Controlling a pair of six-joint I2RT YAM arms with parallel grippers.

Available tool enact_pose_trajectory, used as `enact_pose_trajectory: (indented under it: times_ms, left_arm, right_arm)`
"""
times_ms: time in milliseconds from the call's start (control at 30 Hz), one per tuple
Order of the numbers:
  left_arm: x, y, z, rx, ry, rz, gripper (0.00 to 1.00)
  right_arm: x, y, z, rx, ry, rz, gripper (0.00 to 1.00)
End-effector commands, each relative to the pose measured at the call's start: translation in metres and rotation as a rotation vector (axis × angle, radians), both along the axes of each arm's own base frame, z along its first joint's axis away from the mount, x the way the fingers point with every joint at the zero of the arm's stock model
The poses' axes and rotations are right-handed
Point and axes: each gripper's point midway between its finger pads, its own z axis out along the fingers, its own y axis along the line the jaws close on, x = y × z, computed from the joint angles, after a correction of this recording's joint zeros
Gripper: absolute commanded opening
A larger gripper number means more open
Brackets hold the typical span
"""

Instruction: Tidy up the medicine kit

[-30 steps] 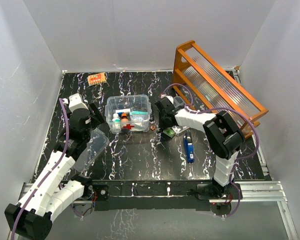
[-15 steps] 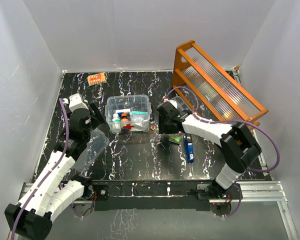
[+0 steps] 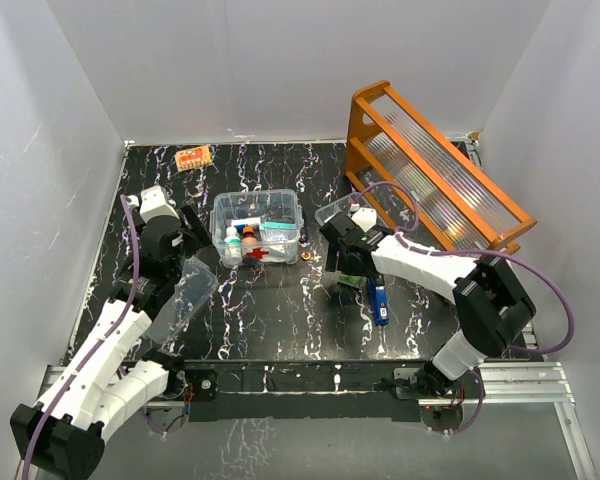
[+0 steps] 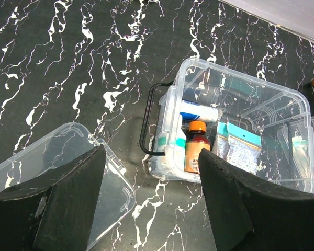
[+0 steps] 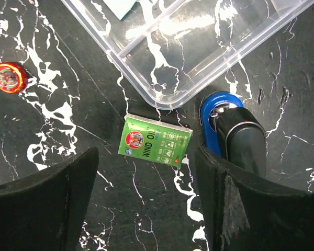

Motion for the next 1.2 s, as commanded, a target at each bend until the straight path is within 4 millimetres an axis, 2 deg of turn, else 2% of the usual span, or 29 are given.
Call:
enact_pose_trajectory:
  times_ms: [0, 167, 300, 667, 833, 1000, 1167]
  left_arm:
    - [0.000, 0.001, 0.002, -0.005, -0.010, 0.004, 0.70]
    - [0.000, 0.002, 0.002, -0.003, -0.012, 0.006, 0.70]
    - [0.000, 0.001, 0.002, -0.003, -0.011, 0.005, 0.70]
    - [0.002, -0.003, 0.003, -0.026, -0.017, -0.003, 0.70]
    - [0.005, -0.004, 0.005, -0.026, -0.016, -0.007, 0.70]
    - [0.004, -0.004, 0.004, -0.026, -0.017, -0.004, 0.70]
    - [0.003, -0.001, 0.004, -0.017, -0.017, 0.002, 0.70]
  right_arm:
    - [0.006, -0.002, -0.003, -0.013, -0.019, -0.091, 0.73]
    - [0.003, 0.002, -0.015, -0.005, 0.007, -0.109, 0.79]
    - [0.000, 0.000, -0.022, -0.010, 0.016, -0.134, 0.79]
    - [-0.011, -0.010, -0.049, -0.049, 0.062, -0.181, 0.75]
    - [-0.011, -0.002, -0.055, -0.016, 0.073, -0.157, 0.67]
    - [-0.006, 0.000, -0.051, -0.012, 0.052, -0.144, 0.54]
    - [0.006, 0.003, -0.028, -0.012, -0.015, -0.086, 0.51]
